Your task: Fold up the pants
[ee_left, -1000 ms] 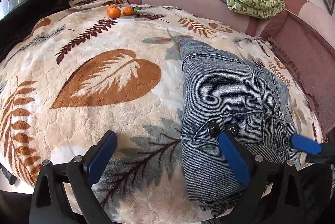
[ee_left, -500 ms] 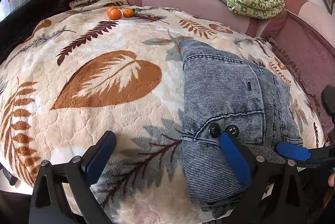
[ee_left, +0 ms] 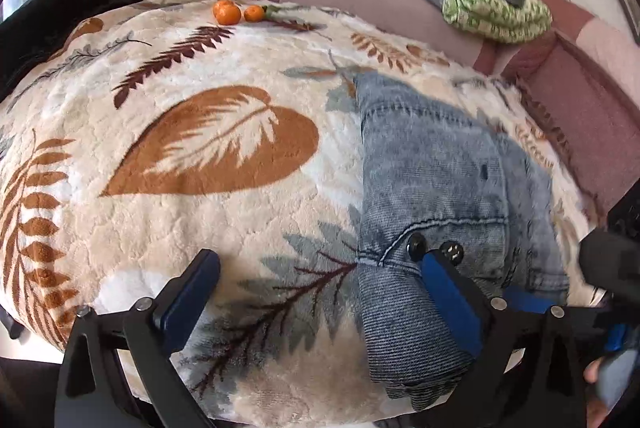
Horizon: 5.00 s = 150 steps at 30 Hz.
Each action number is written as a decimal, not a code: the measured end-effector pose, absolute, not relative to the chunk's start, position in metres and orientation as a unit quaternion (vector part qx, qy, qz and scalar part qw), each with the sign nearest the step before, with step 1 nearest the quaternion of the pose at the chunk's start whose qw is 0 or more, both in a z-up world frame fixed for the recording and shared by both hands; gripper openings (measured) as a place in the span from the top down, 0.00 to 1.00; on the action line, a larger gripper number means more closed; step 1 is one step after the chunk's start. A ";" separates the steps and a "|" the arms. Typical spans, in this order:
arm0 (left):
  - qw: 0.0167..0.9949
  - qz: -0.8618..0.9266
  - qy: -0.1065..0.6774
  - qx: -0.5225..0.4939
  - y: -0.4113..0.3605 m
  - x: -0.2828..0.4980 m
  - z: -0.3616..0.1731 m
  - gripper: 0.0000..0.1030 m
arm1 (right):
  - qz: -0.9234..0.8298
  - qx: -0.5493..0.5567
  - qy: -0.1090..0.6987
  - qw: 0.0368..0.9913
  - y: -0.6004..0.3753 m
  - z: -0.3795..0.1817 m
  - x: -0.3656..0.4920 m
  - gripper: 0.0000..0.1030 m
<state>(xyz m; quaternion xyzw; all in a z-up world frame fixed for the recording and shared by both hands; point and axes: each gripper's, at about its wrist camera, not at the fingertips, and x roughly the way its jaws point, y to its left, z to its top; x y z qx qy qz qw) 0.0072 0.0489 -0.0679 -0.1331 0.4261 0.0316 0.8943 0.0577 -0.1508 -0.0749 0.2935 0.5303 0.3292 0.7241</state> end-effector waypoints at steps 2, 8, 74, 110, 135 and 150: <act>0.905 0.048 0.411 -0.100 0.039 0.004 -0.064 0.01 | 0.321 0.297 0.538 0.721 -0.152 -0.071 0.058 0.00; 0.898 0.040 0.419 -0.126 0.048 0.007 -0.067 0.00 | 0.328 0.288 0.501 0.747 -0.158 -0.030 0.050 0.00; 0.874 -0.069 0.439 -0.198 0.031 0.023 -0.051 0.61 | 0.243 -0.051 0.595 0.765 -0.071 0.022 0.202 0.00; 0.878 -0.061 0.385 -0.278 0.064 -0.009 -0.019 0.28 | 0.258 0.058 0.539 0.800 -0.131 0.033 0.211 0.17; 0.875 -0.111 0.450 -0.142 0.002 0.064 0.006 0.74 | 0.310 0.146 0.564 0.751 -0.207 -0.028 0.125 0.70; 0.871 -0.072 0.450 -0.182 0.068 0.176 -0.012 0.44 | 0.308 0.123 0.531 0.780 -0.154 0.000 0.247 0.70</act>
